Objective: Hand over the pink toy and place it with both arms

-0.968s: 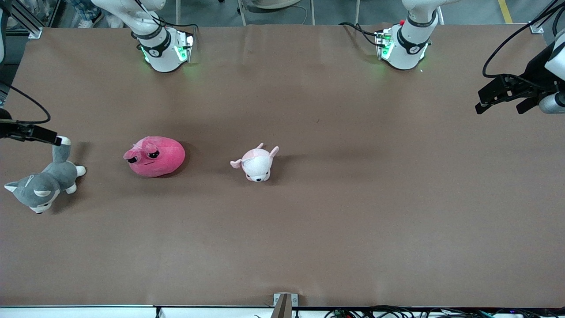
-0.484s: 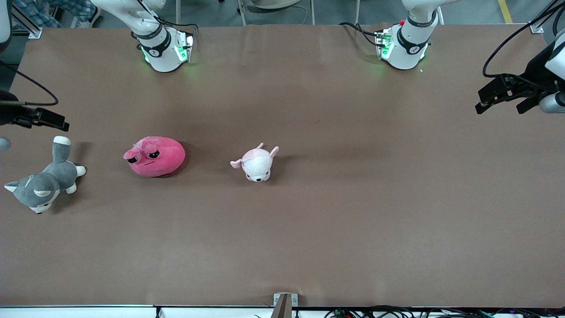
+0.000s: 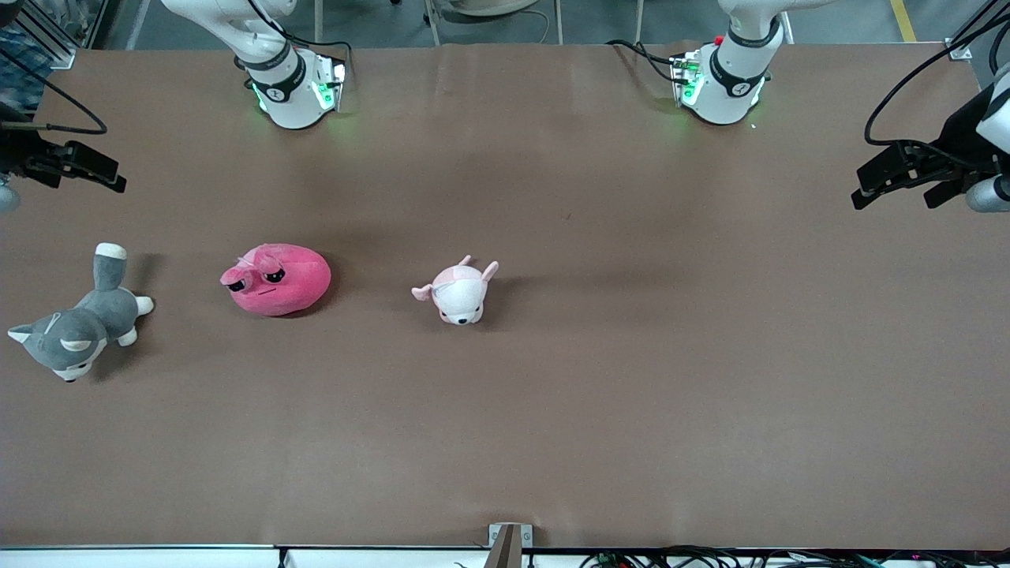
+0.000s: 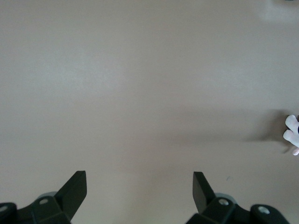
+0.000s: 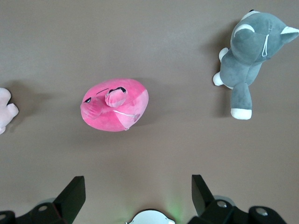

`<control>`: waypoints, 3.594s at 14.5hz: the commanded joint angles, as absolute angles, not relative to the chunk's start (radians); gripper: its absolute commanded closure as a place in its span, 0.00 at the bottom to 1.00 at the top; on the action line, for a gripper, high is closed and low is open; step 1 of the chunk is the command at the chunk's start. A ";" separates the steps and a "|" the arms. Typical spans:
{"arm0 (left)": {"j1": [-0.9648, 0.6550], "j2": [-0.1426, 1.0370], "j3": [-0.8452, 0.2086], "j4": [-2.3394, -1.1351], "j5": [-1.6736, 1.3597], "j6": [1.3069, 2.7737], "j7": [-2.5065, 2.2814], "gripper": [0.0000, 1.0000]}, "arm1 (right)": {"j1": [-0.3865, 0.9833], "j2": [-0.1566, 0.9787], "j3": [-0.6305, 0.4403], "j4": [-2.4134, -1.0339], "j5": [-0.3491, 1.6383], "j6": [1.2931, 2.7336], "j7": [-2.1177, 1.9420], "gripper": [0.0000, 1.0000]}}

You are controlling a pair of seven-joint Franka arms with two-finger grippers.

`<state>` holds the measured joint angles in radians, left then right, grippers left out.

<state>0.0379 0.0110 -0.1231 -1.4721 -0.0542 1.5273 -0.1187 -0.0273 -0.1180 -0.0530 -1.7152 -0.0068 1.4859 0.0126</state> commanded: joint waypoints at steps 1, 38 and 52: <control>-0.099 0.017 0.018 -1.448 -0.041 1.516 -0.107 0.00 | -0.023 -0.182 -0.051 -1.764 -0.020 1.508 0.023 0.00; -0.012 0.015 -0.049 -1.450 -0.043 1.516 -0.103 0.00 | -0.025 -0.147 -0.055 -1.635 -0.006 1.442 0.006 0.00; -0.008 0.006 -0.048 -1.460 -0.032 1.496 0.011 0.00 | -0.026 -0.147 -0.057 -1.634 0.015 1.451 0.003 0.00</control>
<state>-0.0128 0.0117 -0.0411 -1.4678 -0.0542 1.5237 -0.0035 -0.0271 -0.1199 -0.0551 -1.6049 0.0003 1.4395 0.0106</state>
